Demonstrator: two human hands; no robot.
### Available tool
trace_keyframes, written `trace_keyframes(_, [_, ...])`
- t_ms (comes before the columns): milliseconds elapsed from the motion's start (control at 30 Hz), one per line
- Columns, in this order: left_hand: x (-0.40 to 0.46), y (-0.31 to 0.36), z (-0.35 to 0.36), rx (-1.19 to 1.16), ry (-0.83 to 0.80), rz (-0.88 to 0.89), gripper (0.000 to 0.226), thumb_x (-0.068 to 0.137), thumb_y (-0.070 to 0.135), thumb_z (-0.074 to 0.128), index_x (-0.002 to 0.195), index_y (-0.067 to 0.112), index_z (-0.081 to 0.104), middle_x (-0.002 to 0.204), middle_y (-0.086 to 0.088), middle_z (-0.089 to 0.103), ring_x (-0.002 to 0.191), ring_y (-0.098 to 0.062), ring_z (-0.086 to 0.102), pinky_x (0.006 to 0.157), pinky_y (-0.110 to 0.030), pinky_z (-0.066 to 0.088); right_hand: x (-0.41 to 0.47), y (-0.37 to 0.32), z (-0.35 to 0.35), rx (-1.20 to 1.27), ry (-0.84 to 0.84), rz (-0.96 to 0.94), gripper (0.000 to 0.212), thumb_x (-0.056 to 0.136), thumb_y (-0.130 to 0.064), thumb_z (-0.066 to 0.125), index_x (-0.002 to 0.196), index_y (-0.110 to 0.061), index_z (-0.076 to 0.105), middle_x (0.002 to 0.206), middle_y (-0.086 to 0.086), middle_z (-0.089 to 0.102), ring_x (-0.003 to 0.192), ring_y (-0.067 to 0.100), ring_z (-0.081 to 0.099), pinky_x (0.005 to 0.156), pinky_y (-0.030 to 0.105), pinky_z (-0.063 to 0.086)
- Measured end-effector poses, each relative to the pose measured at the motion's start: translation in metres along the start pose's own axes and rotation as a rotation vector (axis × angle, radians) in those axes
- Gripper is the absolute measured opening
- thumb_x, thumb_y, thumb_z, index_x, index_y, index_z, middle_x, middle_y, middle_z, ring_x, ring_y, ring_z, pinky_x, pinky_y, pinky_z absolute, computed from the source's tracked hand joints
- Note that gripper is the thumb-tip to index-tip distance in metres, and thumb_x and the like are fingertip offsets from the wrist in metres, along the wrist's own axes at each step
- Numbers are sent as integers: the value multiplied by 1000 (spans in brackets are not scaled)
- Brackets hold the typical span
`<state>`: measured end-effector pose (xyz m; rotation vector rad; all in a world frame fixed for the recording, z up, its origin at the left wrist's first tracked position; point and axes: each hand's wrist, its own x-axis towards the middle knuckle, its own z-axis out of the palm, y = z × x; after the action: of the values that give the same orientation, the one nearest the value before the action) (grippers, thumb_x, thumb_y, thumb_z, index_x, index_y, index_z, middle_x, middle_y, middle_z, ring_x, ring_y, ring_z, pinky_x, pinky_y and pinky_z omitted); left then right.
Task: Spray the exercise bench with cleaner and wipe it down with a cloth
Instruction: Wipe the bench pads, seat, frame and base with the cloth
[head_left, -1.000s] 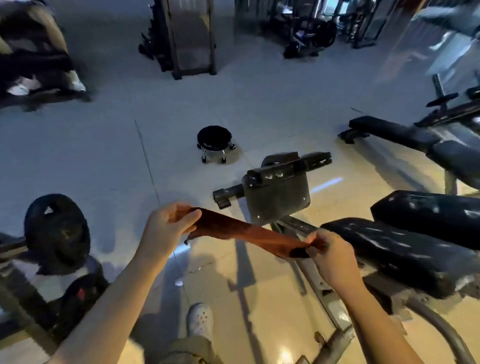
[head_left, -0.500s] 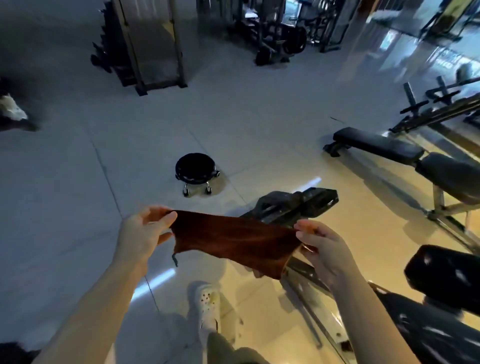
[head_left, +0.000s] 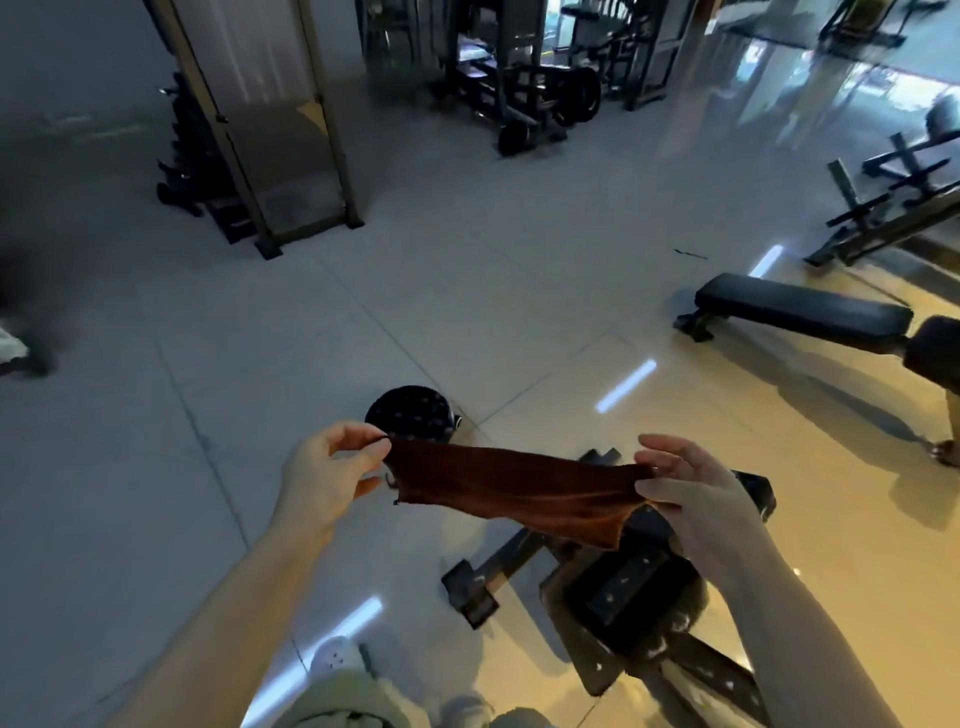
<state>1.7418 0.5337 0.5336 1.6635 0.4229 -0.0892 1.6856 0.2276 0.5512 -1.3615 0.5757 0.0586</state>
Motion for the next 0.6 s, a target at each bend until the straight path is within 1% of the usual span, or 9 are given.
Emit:
trace_keyframes(67, [52, 7, 14, -17, -80, 9, 15, 89, -1, 64, 81, 12, 64, 84, -8, 63, 72, -17, 62, 58, -19, 55, 20, -4, 16, -108, 105, -56, 33, 86, 16, 56, 103, -10, 65, 100, 7, 65, 93, 20, 63, 66, 22, 51])
trace_keyframes(167, [133, 20, 38, -18, -186, 1, 12, 89, 0, 64, 84, 11, 65, 84, -7, 64, 75, -15, 62, 59, -17, 55, 56, -1, 42, -181, 287, -145, 25, 88, 12, 59, 94, -11, 68, 91, 6, 68, 84, 16, 64, 57, 11, 47])
trace_keyframes(200, [160, 25, 46, -25, -226, -9, 12, 89, 0, 64, 84, 11, 64, 85, -7, 63, 75, -15, 62, 59, -18, 56, 68, 1, 51, -190, 343, -160, 25, 88, 11, 60, 92, -13, 69, 90, 7, 69, 85, 18, 64, 60, 13, 47])
trace_keyframes(300, [237, 43, 64, -20, -364, -14, 12, 88, -1, 64, 83, 10, 63, 82, -9, 63, 72, -19, 63, 62, -17, 56, 106, 2, 88, -137, 505, -140, 23, 88, 7, 62, 94, -14, 69, 97, 12, 69, 95, 27, 65, 72, 30, 52])
trace_keyframes(367, [284, 56, 70, 50, -459, 5, 12, 89, 0, 64, 84, 11, 63, 81, -10, 63, 73, -22, 62, 65, -19, 56, 125, -1, 117, 8, 591, -104, 14, 86, -1, 67, 97, -11, 68, 103, 15, 67, 97, 28, 65, 67, 28, 54])
trace_keyframes(433, [326, 66, 75, 129, -545, 35, 10, 88, 4, 66, 84, 13, 64, 83, -9, 65, 77, -24, 62, 72, -29, 56, 139, -6, 142, 126, 659, -125, 20, 81, -16, 75, 99, -9, 68, 106, 14, 66, 95, 26, 66, 61, 24, 55])
trace_keyframes(500, [361, 79, 84, 199, -632, 68, 10, 88, 6, 68, 84, 15, 65, 86, -8, 66, 81, -23, 62, 75, -32, 54, 149, -14, 160, 116, 734, -112, 13, 87, -4, 67, 100, -6, 67, 104, 14, 66, 91, 23, 67, 59, 22, 55])
trace_keyframes(533, [373, 85, 91, 223, -664, 83, 10, 87, 7, 68, 84, 16, 66, 87, -7, 66, 81, -21, 62, 73, -28, 53, 152, -17, 165, 76, 763, -107, 13, 89, 2, 62, 98, -6, 66, 102, 13, 66, 91, 23, 67, 58, 22, 55])
trace_keyframes(600, [388, 94, 109, 249, -732, 119, 10, 87, 8, 69, 83, 17, 66, 88, -5, 65, 81, -18, 63, 69, -24, 52, 156, -22, 171, -62, 819, -130, 17, 90, 4, 59, 92, -11, 67, 98, 8, 68, 93, 22, 68, 61, 22, 57])
